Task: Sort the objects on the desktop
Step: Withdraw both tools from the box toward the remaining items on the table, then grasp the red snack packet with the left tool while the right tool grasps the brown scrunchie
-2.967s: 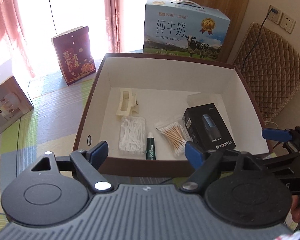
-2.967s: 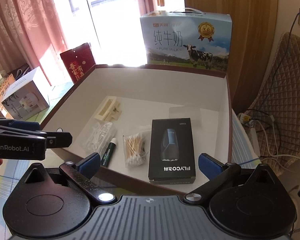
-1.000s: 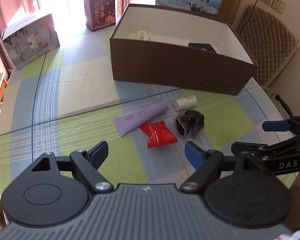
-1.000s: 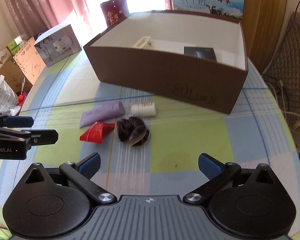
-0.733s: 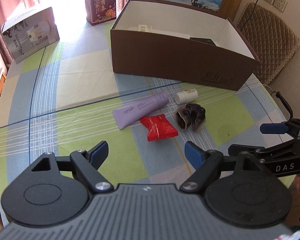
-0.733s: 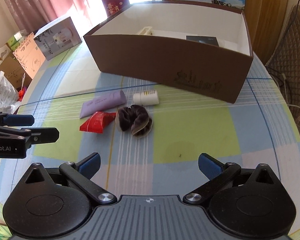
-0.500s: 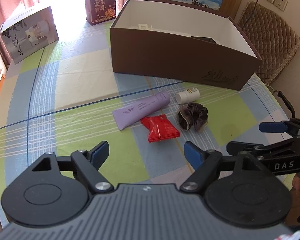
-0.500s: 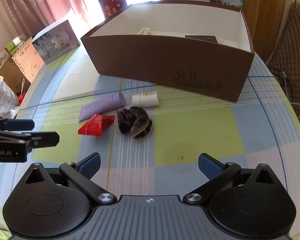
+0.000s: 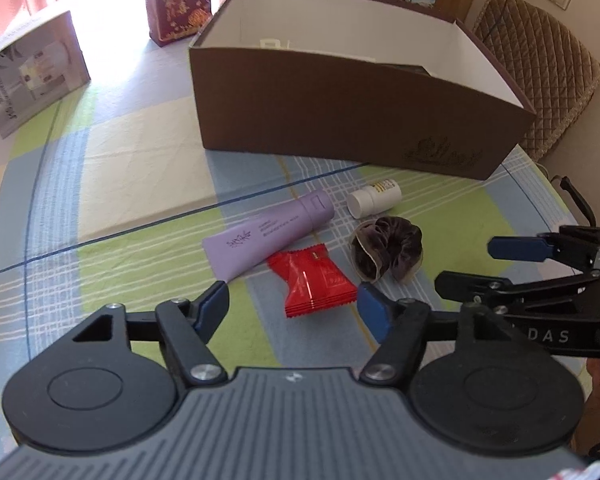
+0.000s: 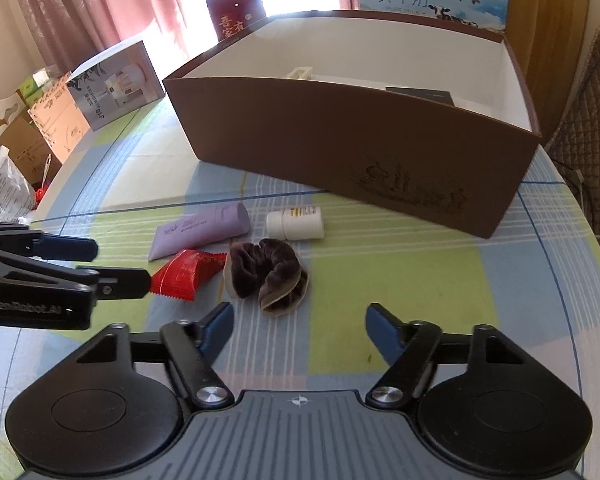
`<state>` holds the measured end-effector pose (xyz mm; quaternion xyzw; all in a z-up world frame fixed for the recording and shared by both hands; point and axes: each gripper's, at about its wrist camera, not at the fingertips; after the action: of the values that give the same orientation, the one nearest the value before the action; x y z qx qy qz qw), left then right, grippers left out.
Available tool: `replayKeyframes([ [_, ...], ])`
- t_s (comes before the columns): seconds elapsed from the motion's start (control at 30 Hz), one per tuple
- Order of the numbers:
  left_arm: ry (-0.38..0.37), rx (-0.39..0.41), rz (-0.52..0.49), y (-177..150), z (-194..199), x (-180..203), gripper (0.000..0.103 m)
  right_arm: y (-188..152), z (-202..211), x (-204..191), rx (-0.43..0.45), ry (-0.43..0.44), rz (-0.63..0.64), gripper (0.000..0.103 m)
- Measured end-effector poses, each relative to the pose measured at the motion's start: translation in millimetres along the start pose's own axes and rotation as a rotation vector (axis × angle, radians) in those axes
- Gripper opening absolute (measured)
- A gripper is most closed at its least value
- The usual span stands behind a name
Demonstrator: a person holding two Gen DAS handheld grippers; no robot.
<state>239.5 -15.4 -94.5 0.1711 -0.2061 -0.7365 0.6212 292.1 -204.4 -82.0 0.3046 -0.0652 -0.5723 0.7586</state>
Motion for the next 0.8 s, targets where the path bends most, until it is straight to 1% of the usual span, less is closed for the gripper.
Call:
replayKeyframes([
  [0.03,-0.002,-0.008,-0.002,1,-4,0,0.062,1,-3,0,-0.001,0.003,0.004,0.063],
  [0.2,-0.013,-0.027,-0.017,4,-17,-1,0.060,7,-17,0,-0.016,0.024,0.018,0.053],
  [0.27,-0.014,-0.031,-0.019,6,-20,-2,0.060,9,-23,-1,-0.023,0.035,0.024,0.048],
  [0.4,-0.019,-0.039,-0.024,8,-23,-3,0.059,12,-36,-4,-0.039,0.043,0.040,0.041],
  [0.5,-0.024,-0.042,-0.030,10,-26,-3,0.059,12,-45,-3,-0.054,0.050,0.054,0.025],
  [0.53,-0.026,-0.044,-0.033,10,-27,-2,0.059,12,-46,-3,-0.058,0.051,0.057,0.017],
  [0.57,-0.028,-0.046,-0.037,11,-28,-1,0.059,12,-47,-2,-0.060,0.049,0.057,0.015],
  [0.67,-0.036,-0.050,-0.045,12,-31,1,0.059,11,-44,3,-0.056,0.042,0.043,0.013],
  [0.8,-0.047,-0.056,-0.050,14,-37,4,0.059,12,-37,19,-0.050,-0.008,0.009,0.013],
])
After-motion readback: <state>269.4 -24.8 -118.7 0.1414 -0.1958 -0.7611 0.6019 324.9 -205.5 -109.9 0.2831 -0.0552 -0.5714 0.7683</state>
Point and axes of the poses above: each gripper's, at about its wrist camera, not at the fingertips, and z roughly against the way its jaws point, x to its right, y to its top, and after that the axes turned 9 degrees about -z, right-handed
